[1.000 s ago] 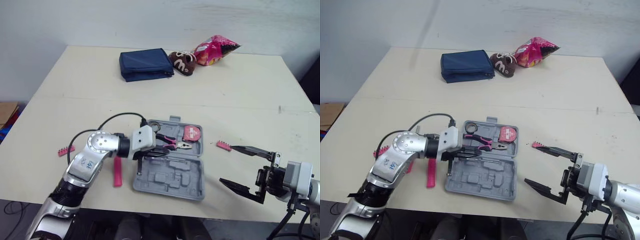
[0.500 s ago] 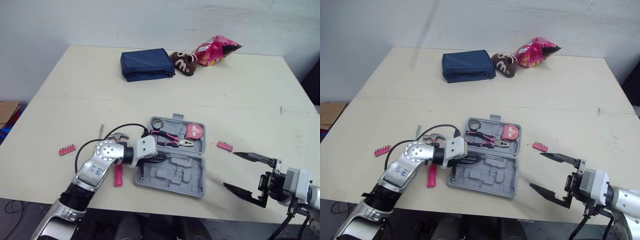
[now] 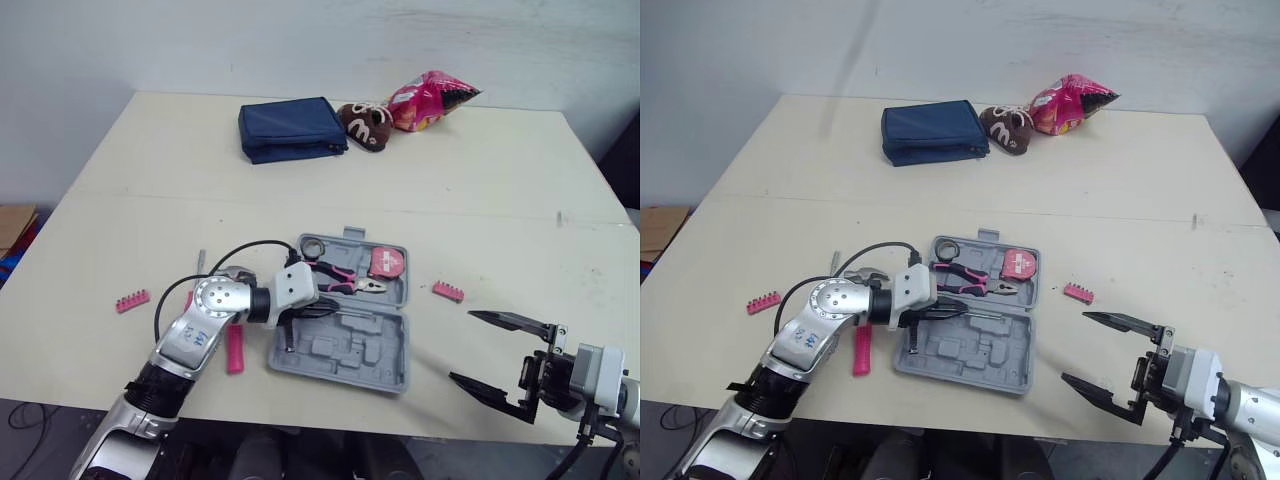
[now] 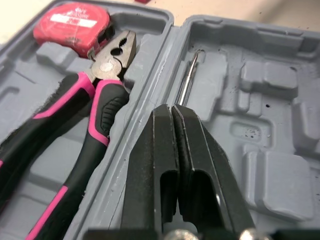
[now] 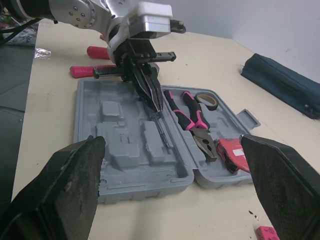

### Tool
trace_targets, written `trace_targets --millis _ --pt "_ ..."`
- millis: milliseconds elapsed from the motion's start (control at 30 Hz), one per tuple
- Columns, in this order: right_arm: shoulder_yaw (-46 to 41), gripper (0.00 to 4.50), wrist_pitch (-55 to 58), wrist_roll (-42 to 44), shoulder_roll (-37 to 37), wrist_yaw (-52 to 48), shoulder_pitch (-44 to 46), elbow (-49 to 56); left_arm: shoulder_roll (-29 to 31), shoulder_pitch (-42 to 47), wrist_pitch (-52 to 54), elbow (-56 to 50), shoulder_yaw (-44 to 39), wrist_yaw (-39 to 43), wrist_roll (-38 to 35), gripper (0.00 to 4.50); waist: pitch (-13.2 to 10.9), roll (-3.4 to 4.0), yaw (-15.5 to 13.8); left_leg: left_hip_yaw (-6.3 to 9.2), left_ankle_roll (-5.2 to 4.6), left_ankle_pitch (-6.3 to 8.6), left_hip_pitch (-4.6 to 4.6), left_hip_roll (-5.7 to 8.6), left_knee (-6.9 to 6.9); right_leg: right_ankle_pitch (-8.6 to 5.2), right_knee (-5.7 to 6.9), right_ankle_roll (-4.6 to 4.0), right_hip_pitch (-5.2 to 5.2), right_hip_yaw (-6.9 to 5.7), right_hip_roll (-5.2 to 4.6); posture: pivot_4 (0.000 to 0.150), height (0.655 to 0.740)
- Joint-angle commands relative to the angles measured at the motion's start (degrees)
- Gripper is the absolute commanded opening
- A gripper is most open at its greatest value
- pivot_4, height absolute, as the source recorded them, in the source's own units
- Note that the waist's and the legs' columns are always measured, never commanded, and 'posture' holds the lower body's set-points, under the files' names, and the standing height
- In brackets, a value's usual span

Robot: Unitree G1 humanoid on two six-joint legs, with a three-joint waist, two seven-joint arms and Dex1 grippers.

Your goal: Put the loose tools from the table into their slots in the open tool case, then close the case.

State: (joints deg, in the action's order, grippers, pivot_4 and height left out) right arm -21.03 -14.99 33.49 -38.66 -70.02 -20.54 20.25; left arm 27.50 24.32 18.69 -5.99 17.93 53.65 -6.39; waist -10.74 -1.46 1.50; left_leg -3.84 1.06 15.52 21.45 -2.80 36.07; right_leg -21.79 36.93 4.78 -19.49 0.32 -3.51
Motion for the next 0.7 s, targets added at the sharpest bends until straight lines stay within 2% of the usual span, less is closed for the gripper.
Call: trace_targets --millis 33,200,400,633,700 --pt "-1.28 4.50 -0.63 0.89 -0.32 0.33 0.46 1.18 0.72 -0.42 1.40 -0.91 0.93 -0.05 1.02 0.04 0.00 0.00 -0.01 0.00 0.00 0.00 0.00 0.00 0.00 0.00 0.00 0.00 0.00 0.00 0.00 0.150 0.7400" --pt "-1.30 4.50 -0.79 0.72 -0.15 0.44 0.44 0.95 1.36 -0.36 5.23 0.14 2.80 -1.12 3.15 0.04 0.01 0.01 -0.06 0.01 0.00 0.00 -0.05 0.00 0.00 0.00 -0.01 0.00 0.06 0.00 -0.01 0.150 0.7400" --pt "-1.25 4.50 -1.20 0.63 0.28 0.66 0.13 0.90 3.57 0.91 13.80 1.22 9.76 0.15 7.02 0.04 0.18 0.08 -0.06 0.02 0.01 0.03 -0.31 0.01 -0.01 0.00 -0.08 0.00 0.37 0.00 -0.02 0.150 0.7400" --pt "-1.28 4.50 -0.76 0.55 0.65 2.14 -0.93 3.12 2.76 1.53 18.84 4.18 13.61 -1.21 8.35 0.04 1.25 0.49 0.02 0.01 -0.04 0.43 -0.79 -0.08 -0.15 -0.06 -0.53 -0.10 1.24 -0.03 0.00 0.150 0.7400" --pt "-1.22 4.50 -0.41 0.51 0.61 2.84 -1.30 4.20 2.20 1.55 17.71 4.75 13.11 -2.01 8.27 0.04 1.43 0.48 0.02 0.01 -0.05 0.49 -1.22 -0.11 -0.30 -0.09 -0.78 -0.16 1.76 -0.04 -0.01 0.150 0.7400"
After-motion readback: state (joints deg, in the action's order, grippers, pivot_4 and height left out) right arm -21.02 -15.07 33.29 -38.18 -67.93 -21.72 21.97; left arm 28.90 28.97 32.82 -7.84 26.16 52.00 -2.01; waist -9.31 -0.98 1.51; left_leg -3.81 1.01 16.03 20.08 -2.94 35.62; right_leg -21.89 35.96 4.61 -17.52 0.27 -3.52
